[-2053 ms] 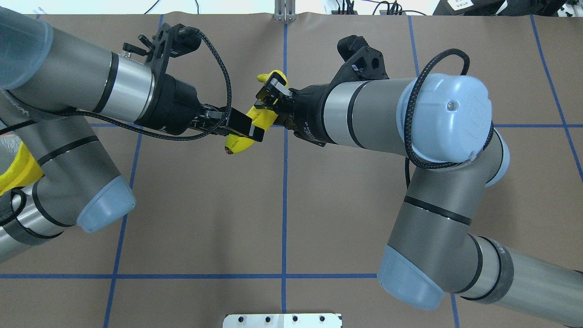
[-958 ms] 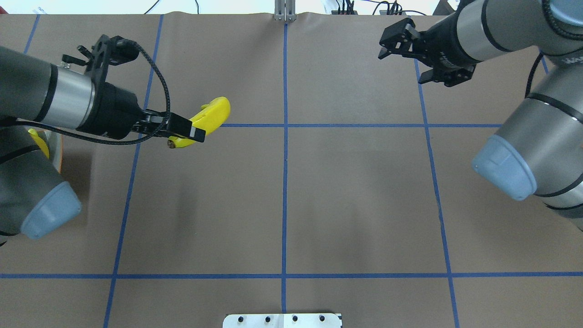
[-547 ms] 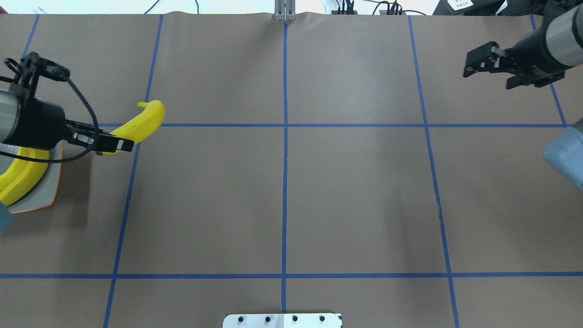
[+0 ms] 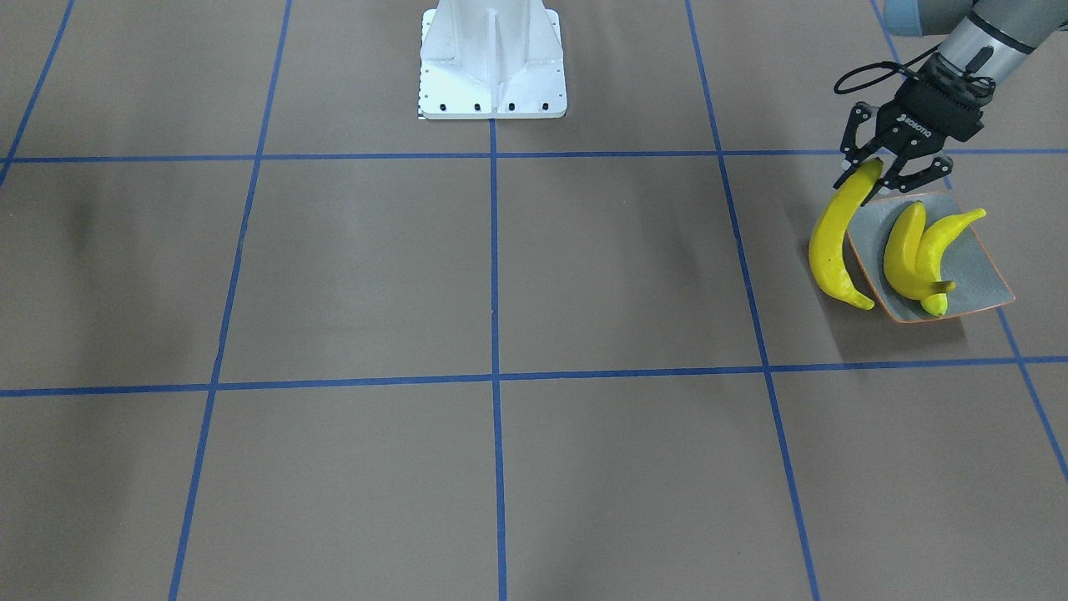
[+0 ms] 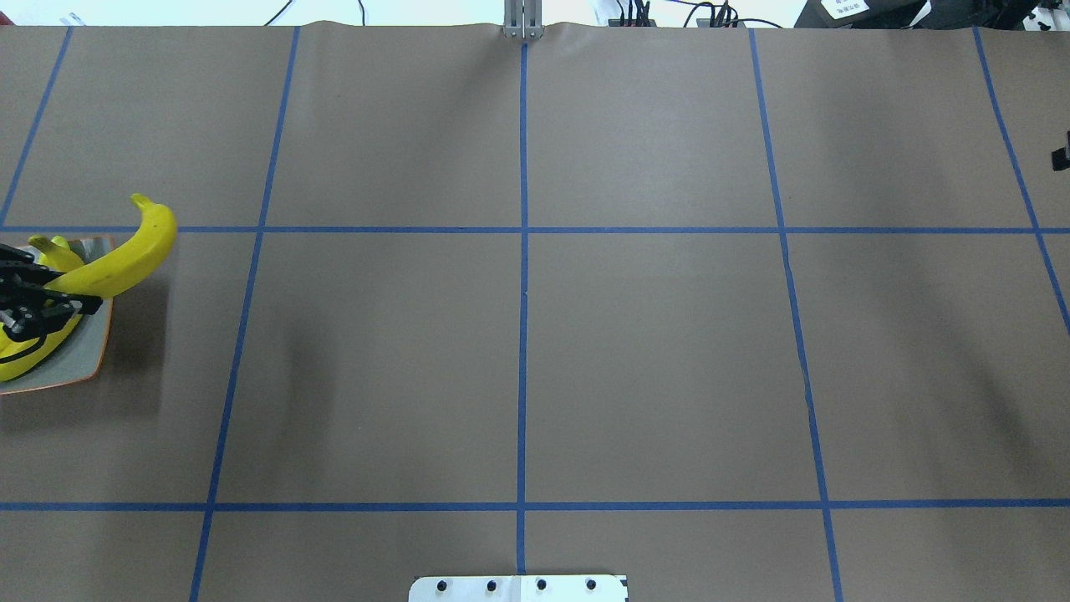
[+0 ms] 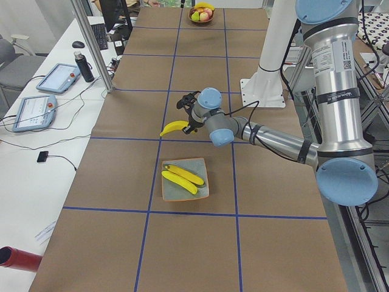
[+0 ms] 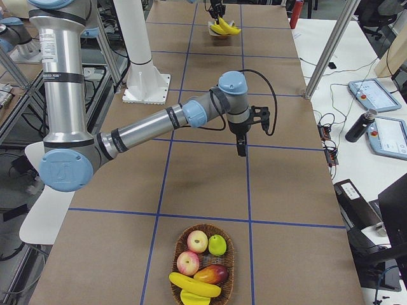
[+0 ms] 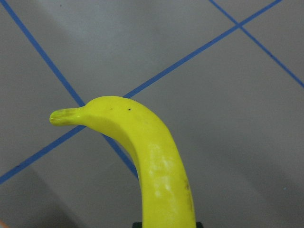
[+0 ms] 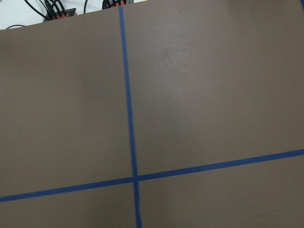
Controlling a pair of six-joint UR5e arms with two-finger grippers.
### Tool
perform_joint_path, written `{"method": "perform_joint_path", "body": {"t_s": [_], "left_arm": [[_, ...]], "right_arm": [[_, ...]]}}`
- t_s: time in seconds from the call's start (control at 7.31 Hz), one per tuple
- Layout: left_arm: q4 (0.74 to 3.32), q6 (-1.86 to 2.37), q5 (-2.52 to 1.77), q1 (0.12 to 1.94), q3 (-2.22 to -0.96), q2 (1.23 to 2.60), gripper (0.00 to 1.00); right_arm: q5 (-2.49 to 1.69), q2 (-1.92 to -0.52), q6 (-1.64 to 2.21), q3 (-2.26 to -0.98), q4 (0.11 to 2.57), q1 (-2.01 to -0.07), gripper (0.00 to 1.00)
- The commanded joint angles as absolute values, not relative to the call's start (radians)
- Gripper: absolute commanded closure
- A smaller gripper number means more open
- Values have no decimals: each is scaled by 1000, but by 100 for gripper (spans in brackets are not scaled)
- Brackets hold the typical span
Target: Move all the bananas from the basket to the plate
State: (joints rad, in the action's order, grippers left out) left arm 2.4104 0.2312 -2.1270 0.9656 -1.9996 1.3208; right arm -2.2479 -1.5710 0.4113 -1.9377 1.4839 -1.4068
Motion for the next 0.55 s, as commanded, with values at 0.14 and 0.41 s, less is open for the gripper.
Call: {"method": "perform_joint_path", "body": {"t_s": [0.14,0.41], "left_arm": [[2612,-7,-2027,963,-1814,1230,100],[2721,-25,-2040,962,-1698,1256,83]], "right_arm": [[-2311,-1629,86,-1832,1486,-1558,0],[-2322,-1635,78,-1833,1485,-1585,0]]}}
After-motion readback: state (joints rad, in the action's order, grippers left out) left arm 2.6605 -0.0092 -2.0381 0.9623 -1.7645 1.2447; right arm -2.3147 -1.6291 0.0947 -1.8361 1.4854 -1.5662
